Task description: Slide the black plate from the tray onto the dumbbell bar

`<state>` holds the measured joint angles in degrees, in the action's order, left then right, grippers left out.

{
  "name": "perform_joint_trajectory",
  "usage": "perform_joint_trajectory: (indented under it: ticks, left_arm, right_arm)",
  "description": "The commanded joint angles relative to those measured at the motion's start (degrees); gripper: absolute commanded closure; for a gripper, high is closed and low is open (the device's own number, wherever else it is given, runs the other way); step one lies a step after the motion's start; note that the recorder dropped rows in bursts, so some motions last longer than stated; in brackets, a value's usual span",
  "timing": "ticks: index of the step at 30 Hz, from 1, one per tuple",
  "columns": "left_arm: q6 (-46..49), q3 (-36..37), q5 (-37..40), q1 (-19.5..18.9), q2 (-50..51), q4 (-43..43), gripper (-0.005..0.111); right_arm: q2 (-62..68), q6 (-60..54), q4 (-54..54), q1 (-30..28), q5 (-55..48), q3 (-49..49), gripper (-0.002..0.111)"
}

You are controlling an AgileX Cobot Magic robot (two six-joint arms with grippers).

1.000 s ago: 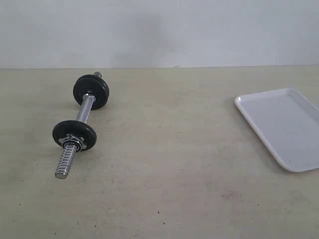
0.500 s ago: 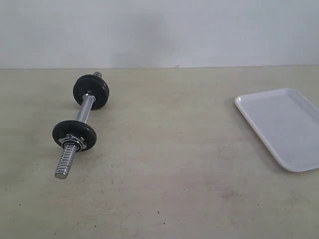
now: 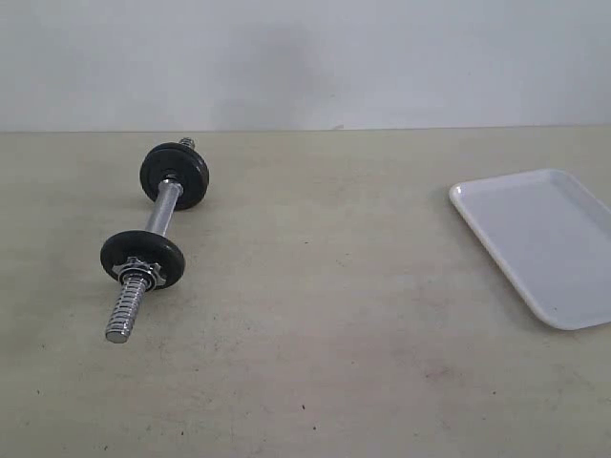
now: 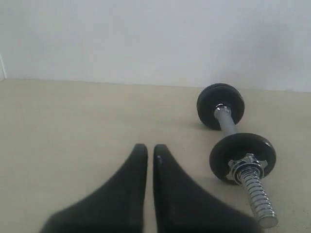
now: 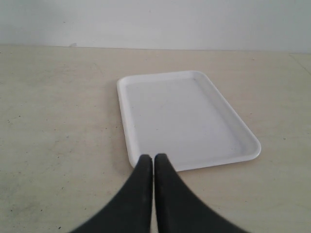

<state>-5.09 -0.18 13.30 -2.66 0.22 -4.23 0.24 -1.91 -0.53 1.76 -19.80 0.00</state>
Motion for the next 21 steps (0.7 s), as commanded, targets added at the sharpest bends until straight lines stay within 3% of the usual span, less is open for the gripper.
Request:
perform_joint_trajectory:
  ticks: [1, 13, 21]
  left_arm:
    - [2.9, 0.2, 0.3, -0.2, -0.2, 2.7, 0.102]
    - [3.1, 0.2, 1.9, -0.2, -0.2, 3.4, 0.102]
    - [3.5, 0.2, 1.2, 2.0, -0.2, 3.4, 0.102]
  right_arm:
    - [-0.2, 0.0, 0.0, -0.1, 0.7, 0.0, 0.109]
    - [-0.2, 0.0, 0.0, -0.1, 0.7, 0.0, 0.109]
    - [-0.2, 0.0, 0.0, -0.1, 0.7, 0.0, 0.109]
